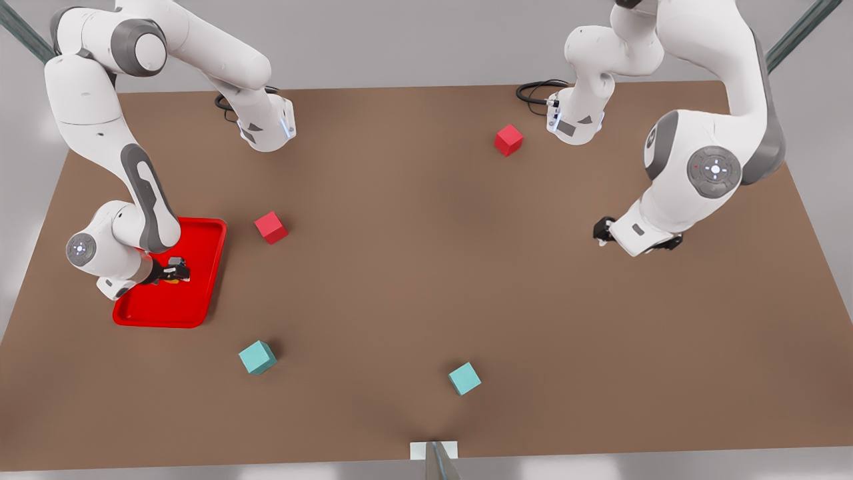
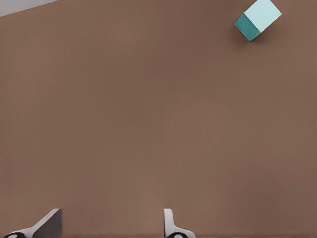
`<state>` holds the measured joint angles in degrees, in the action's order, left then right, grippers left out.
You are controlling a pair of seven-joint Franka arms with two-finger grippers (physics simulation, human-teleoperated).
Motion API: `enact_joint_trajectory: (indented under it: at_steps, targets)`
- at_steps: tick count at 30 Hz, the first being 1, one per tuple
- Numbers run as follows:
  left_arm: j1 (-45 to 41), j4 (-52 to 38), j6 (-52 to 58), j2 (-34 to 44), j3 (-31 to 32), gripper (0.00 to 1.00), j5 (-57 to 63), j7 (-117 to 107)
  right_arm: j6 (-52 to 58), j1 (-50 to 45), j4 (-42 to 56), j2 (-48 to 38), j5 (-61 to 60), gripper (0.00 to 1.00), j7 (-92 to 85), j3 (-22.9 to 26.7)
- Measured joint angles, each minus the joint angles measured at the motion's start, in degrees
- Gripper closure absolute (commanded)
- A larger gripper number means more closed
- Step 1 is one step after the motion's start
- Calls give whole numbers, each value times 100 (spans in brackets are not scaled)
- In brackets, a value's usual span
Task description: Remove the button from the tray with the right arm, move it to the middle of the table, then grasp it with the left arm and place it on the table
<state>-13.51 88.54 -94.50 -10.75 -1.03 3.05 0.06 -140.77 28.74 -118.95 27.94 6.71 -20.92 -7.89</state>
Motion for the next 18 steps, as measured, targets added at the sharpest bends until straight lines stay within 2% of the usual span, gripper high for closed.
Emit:
enact_joint_trajectory:
  at_steps: [18]
  targets:
    - [-143,-1,-76,-65,41,0,19,-2,2,93,-160,38,-8,0,-41,-2]
